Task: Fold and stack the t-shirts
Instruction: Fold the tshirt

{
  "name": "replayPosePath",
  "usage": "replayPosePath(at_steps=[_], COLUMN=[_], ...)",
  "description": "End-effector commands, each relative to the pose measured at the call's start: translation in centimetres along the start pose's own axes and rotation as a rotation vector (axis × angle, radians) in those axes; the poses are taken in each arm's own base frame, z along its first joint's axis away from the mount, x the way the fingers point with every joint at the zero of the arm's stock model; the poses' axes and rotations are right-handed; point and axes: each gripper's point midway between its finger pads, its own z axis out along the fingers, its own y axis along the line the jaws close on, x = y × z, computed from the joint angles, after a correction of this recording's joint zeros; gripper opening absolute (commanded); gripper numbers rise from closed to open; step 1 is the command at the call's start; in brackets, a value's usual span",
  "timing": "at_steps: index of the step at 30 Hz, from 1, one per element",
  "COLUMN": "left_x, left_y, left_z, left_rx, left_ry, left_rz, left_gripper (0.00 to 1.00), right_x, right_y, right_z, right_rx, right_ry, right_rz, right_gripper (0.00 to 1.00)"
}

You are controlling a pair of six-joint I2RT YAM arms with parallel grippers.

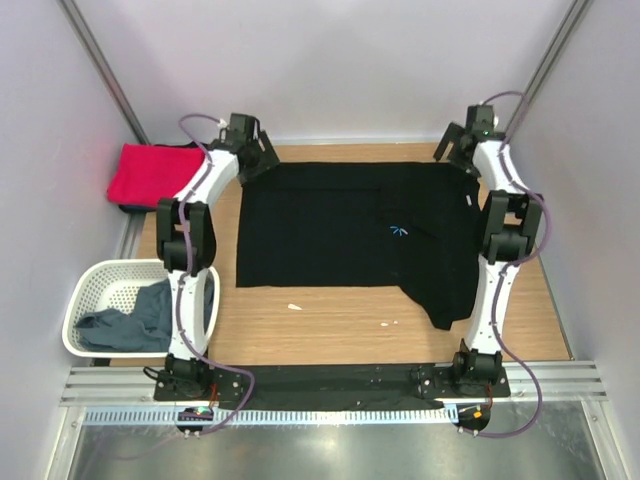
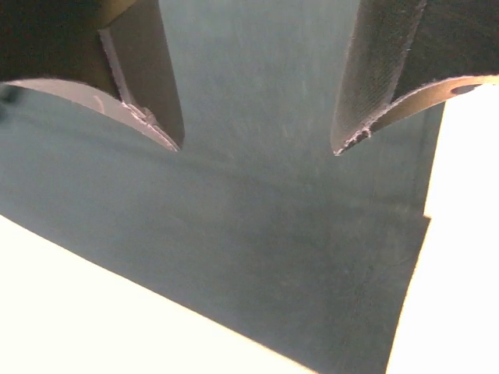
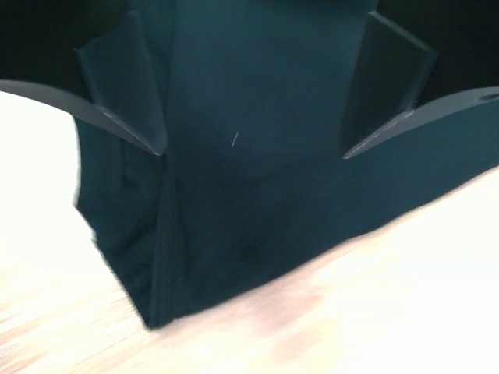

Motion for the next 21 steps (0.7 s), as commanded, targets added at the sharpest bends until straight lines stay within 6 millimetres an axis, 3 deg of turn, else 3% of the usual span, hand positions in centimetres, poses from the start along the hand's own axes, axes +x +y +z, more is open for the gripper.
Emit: replayPosePath(at_steps=[1, 2, 3, 4, 5, 6, 7, 8, 9, 10, 11, 13, 14, 15, 16, 17, 19, 20, 21], left_x=[-5.8, -6.3, -5.6, -3.7, -3.3, -2.3, -1.1, 1.6, 2.8, 4.8, 7.5, 10.6, 12.7, 14.4, 15.7, 17.7, 19.9, 22.2, 22.2], left_y=[-4.5, -5.3, -4.9, -3.7, -3.7, -3.2, -2.8, -1.2, -0.4, 0.5, 1.8, 3.0, 2.5, 3.0, 2.3, 1.0, -0.7, -2.5, -4.5], left_z=[-11.8, -14.9, -16.2, -16.2, -19.2, -20.1, -20.9, -22.2, -22.7, -23.2, -23.8, -24.5, -25.1, -25.5, -25.8, -26.4, -26.5, -27.0, -27.4], left_rx=[0.176, 0.213, 0.209, 0.183, 0.204, 0.199, 0.198, 0.178, 0.162, 0.144, 0.132, 0.117, 0.135, 0.135, 0.157, 0.182, 0.202, 0.238, 0.280], left_ry=[-0.155, -0.178, -0.163, -0.121, -0.137, -0.125, -0.112, -0.083, -0.072, -0.044, -0.011, 0.024, 0.052, 0.059, 0.075, 0.090, 0.116, 0.153, 0.130], left_rz=[0.071, 0.066, 0.052, 0.031, -0.006, -0.029, -0.047, -0.095, -0.122, -0.142, -0.187, -0.213, -0.191, -0.195, -0.172, -0.119, -0.097, -0.049, -0.052], left_gripper=[0.80, 0.81, 0.83, 0.83, 0.84, 0.84, 0.84, 0.83, 0.83, 0.82, 0.81, 0.80, 0.79, 0.80, 0.80, 0.80, 0.79, 0.80, 0.80], right_x=[-9.4, -9.7, -9.0, -8.3, -5.9, -5.7, -4.5, -0.8, 0.8, 1.7, 5.6, 8.3, 11.6, 13.0, 14.0, 16.5, 18.0, 19.5, 20.1], right_y=[3.0, 2.8, 2.4, 2.0, 0.8, 0.2, -0.4, -2.0, -2.5, -2.8, -3.8, -4.6, -5.8, -6.5, -7.0, -8.2, -9.8, -10.6, -10.9], right_z=[-14.1, -17.3, -18.5, -19.7, -19.9, -22.8, -23.9, -23.3, -24.0, -26.4, -25.8, -28.1, -27.8, -28.1, -29.1, -29.0, -29.5, -29.5, -29.5], right_rx=[-0.129, -0.137, -0.130, -0.124, -0.083, -0.083, -0.069, -0.015, -0.009, -0.027, -0.005, -0.017, 0.017, 0.034, 0.038, 0.090, 0.164, 0.198, 0.212], right_ry=[-0.264, -0.290, -0.276, -0.270, -0.217, -0.243, -0.231, -0.143, -0.114, -0.128, -0.035, -0.030, 0.037, 0.057, 0.050, 0.113, 0.130, 0.170, 0.180], right_rz=[0.009, 0.020, 0.031, 0.044, 0.049, 0.076, 0.091, 0.099, 0.116, 0.144, 0.148, 0.180, 0.184, 0.189, 0.203, 0.204, 0.221, 0.216, 0.213], right_gripper=[1.00, 1.00, 1.00, 1.00, 1.00, 0.99, 1.00, 1.00, 1.00, 1.00, 1.00, 1.00, 1.00, 0.99, 1.00, 0.99, 1.00, 1.00, 0.99])
